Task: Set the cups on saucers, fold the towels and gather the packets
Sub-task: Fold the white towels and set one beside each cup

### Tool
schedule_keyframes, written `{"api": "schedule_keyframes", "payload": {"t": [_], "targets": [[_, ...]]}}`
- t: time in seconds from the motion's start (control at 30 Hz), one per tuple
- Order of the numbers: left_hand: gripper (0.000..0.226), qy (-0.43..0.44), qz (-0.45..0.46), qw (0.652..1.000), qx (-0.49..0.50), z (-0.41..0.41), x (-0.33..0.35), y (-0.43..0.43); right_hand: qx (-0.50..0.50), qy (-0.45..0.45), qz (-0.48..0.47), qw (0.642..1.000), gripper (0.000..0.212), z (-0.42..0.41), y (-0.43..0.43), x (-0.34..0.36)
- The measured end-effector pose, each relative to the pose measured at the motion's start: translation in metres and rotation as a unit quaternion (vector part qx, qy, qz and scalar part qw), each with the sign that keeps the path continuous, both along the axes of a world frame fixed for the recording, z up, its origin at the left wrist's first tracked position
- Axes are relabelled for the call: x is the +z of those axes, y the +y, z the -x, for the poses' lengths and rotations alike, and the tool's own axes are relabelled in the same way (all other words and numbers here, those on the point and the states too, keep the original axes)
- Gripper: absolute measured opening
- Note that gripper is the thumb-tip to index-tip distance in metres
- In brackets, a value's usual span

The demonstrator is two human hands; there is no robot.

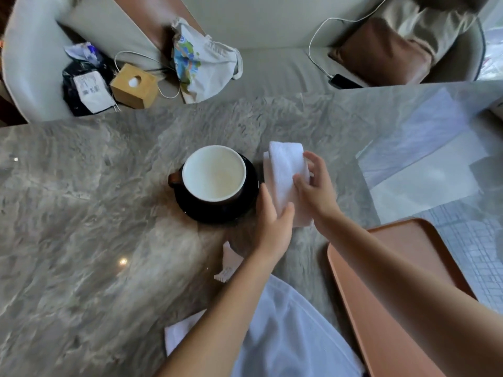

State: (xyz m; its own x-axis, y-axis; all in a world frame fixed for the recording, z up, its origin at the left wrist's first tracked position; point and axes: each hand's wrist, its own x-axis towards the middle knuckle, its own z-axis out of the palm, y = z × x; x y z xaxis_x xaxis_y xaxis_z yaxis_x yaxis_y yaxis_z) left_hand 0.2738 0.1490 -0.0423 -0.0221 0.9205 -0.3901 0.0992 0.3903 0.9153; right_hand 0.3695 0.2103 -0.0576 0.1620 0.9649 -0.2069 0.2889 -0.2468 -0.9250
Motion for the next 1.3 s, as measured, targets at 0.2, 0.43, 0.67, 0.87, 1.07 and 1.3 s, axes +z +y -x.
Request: {"api": "schedule_keyframes", "payload": {"t": [0.2, 0.43, 0.67, 0.87, 1.07, 1.3], "targets": [[0.074, 0.159, -0.13, 0.976, -0.065, -0.006, -0.02, -0.015, 0.039, -0.073, -0.072, 0.994, 0.049, 0.003, -0.004, -0.016], [0.082, 0.354, -0.124, 0.908, -0.189, 0.007, -0.029, -0.019, 0.123, -0.222, -0.061, 0.965, 0.047, 0.01, -0.007, -0.02], [0.083, 0.396, -0.093, 0.885, -0.227, 0.011, -0.023, -0.018, 0.164, -0.306, -0.026, 0.938, 0.061, 0.012, -0.01, -0.015], [0.082, 0.357, -0.083, 0.905, -0.216, 0.016, -0.019, -0.017, 0.179, -0.323, -0.003, 0.929, 0.049, 0.011, -0.006, -0.013], [0.069, 0.34, -0.138, 0.918, -0.15, 0.049, 0.005, -0.056, 0.131, -0.227, -0.187, 0.947, 0.045, 0.01, -0.064, 0.019], [0.062, 0.477, -0.087, 0.835, -0.261, 0.101, -0.009, -0.094, 0.403, -0.362, -0.04, 0.84, 0.074, -0.01, -0.166, 0.012]]}}
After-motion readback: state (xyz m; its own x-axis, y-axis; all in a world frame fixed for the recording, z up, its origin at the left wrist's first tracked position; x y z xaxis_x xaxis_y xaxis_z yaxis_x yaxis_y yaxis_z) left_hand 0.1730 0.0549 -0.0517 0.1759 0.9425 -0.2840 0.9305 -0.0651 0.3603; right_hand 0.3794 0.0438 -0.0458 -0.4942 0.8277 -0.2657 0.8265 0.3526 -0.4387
